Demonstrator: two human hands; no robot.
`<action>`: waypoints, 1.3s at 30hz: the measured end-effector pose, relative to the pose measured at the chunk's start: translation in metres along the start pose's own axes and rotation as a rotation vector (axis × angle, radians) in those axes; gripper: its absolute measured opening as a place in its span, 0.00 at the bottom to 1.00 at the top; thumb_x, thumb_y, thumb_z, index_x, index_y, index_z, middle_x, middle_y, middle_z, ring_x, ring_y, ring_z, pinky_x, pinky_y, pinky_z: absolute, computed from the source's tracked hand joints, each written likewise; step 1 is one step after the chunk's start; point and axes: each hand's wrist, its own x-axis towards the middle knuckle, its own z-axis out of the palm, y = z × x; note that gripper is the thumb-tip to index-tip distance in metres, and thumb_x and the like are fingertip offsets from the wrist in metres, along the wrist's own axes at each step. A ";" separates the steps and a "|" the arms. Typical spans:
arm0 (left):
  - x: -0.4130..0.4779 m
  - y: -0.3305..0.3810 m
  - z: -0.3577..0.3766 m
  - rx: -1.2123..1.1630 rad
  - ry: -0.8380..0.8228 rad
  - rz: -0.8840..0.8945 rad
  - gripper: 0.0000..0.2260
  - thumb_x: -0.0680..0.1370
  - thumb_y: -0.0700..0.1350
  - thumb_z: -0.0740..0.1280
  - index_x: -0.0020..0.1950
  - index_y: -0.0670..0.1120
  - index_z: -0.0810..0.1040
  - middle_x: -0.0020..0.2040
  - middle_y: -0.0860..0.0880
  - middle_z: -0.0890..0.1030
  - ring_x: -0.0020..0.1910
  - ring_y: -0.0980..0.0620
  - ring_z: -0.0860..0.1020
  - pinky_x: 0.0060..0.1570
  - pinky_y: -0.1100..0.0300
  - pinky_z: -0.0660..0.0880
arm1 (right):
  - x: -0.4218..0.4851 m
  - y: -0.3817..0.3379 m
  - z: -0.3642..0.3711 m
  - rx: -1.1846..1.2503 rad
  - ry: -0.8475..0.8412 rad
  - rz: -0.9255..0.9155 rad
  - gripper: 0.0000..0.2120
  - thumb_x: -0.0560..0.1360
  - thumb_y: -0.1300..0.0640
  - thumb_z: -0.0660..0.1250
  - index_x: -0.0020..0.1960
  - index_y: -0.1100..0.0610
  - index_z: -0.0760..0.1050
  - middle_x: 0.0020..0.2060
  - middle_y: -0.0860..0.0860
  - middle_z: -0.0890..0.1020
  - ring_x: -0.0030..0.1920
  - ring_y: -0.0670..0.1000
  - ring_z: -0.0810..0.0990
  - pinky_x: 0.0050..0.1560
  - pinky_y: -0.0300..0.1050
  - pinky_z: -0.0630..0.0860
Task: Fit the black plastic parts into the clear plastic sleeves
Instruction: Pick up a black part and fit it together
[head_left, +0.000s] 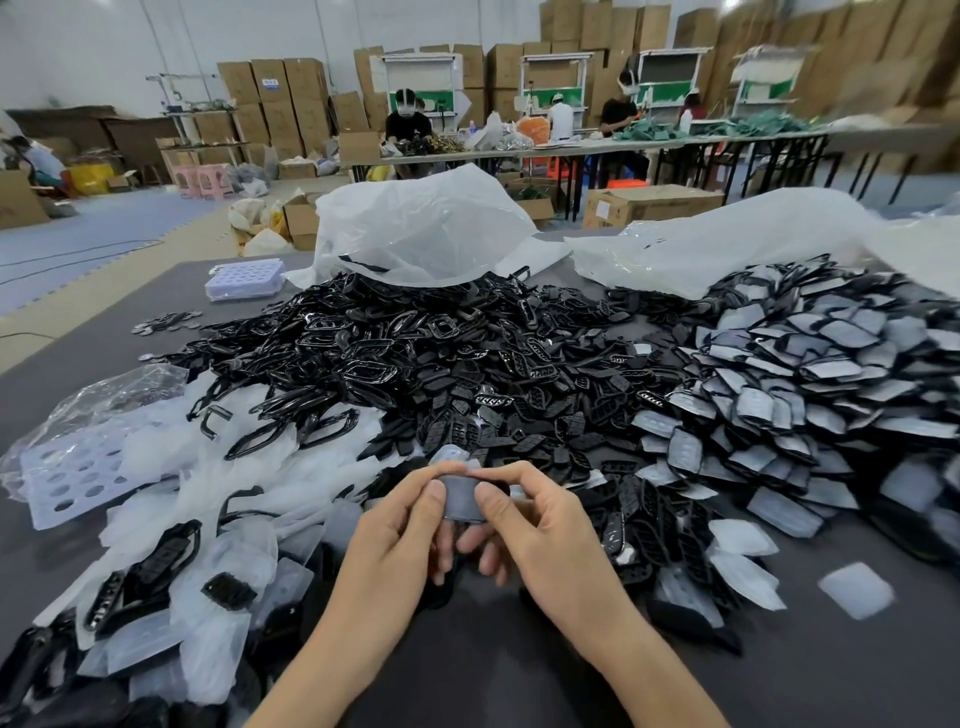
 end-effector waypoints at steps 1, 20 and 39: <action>-0.001 0.000 0.002 -0.014 0.004 -0.014 0.14 0.85 0.46 0.58 0.59 0.61 0.80 0.31 0.49 0.76 0.30 0.51 0.73 0.32 0.59 0.73 | -0.002 0.000 -0.001 -0.006 0.016 0.010 0.05 0.83 0.56 0.65 0.56 0.51 0.79 0.35 0.55 0.86 0.29 0.48 0.79 0.29 0.40 0.74; -0.008 -0.018 0.004 1.192 -0.061 0.366 0.26 0.74 0.64 0.58 0.65 0.53 0.80 0.61 0.52 0.80 0.66 0.46 0.75 0.69 0.44 0.58 | 0.011 -0.041 -0.103 -0.026 0.540 -0.032 0.21 0.84 0.60 0.61 0.73 0.44 0.67 0.44 0.50 0.88 0.38 0.50 0.86 0.37 0.38 0.81; 0.017 -0.014 -0.020 0.672 0.253 0.132 0.03 0.79 0.54 0.63 0.53 0.60 0.72 0.48 0.62 0.78 0.44 0.59 0.76 0.40 0.66 0.69 | 0.041 0.027 -0.012 -1.185 0.061 -0.124 0.16 0.82 0.41 0.56 0.68 0.39 0.69 0.56 0.41 0.74 0.59 0.46 0.72 0.62 0.42 0.63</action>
